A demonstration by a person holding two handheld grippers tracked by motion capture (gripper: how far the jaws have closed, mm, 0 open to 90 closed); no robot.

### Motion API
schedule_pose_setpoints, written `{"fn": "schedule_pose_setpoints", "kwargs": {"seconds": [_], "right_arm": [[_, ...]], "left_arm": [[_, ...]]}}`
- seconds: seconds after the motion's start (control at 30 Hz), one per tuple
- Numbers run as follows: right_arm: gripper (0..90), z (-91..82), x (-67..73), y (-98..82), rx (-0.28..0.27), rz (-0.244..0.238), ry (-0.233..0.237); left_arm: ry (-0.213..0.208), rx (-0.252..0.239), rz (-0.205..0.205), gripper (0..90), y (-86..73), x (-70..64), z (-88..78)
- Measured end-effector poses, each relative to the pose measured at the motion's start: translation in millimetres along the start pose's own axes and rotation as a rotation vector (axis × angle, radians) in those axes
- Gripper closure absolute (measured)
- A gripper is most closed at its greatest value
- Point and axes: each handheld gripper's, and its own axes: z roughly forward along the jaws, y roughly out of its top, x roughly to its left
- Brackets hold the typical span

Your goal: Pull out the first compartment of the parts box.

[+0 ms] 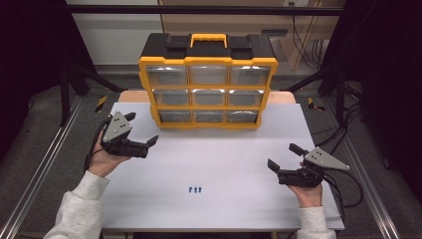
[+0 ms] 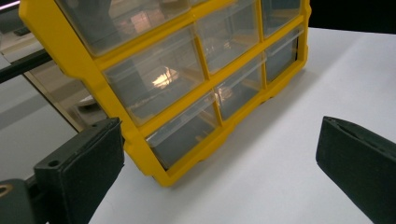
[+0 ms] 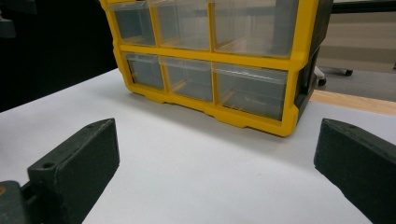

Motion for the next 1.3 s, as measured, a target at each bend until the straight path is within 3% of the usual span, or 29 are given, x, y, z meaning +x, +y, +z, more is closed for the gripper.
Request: {"fn": "schedule_pose_setpoints", "kwargs": {"seconds": [0.77, 1.0, 1.3], "right_arm": [[0.5, 0.7, 0.1, -0.5, -0.001, -0.003, 0.005], [0.5, 0.2, 0.4, 0.0, -0.005, -0.003, 0.001], [0.5, 0.0, 0.5, -0.1, 0.002, -0.001, 0.001]], "left_arm": [[0.046, 0.029, 0.132, 0.9, 42.5, 6.7, 16.8], [0.063, 0.058, 0.201, 0.9, 53.9, 5.9, 23.4], [0.087, 0.076, 0.258, 1.1, 62.5, 9.4, 30.3]]}}
